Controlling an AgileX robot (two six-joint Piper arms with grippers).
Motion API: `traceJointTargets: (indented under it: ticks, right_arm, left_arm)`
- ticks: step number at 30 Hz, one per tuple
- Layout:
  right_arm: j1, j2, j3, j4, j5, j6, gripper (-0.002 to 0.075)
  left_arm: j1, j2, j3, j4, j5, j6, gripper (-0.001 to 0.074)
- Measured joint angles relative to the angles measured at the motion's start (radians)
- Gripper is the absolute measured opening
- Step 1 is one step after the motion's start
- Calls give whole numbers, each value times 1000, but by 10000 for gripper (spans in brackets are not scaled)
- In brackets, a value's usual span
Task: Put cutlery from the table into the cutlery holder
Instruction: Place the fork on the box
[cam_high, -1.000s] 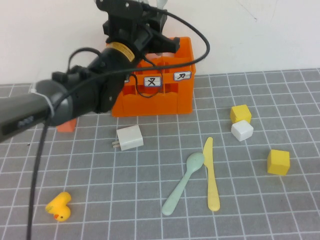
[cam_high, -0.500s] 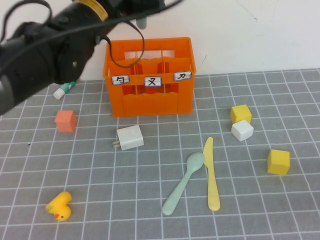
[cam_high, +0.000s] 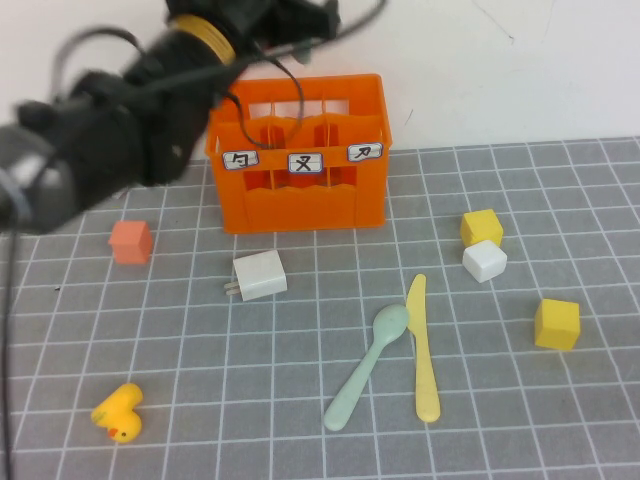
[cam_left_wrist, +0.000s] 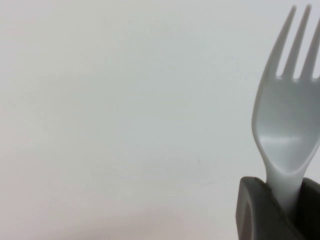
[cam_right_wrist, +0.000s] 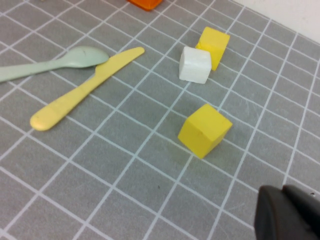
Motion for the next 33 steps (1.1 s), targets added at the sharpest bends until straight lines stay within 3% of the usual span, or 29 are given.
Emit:
traceJointTargets:
  ticks: [5, 11, 22, 33]
  right_arm:
    - [0, 0, 0, 0, 0, 0, -3]
    - [0, 0, 0, 0, 0, 0, -3]
    - [0, 0, 0, 2, 0, 0, -3]
    - [0, 0, 0, 2, 0, 0, -3]
  left_arm:
    - [2, 134, 0, 7, -142, 37, 102]
    - [24, 219, 0, 7, -170, 56, 102]
    - [31, 222, 0, 5, -117, 58, 102]
    - [31, 106, 0, 33, -208, 24, 102]
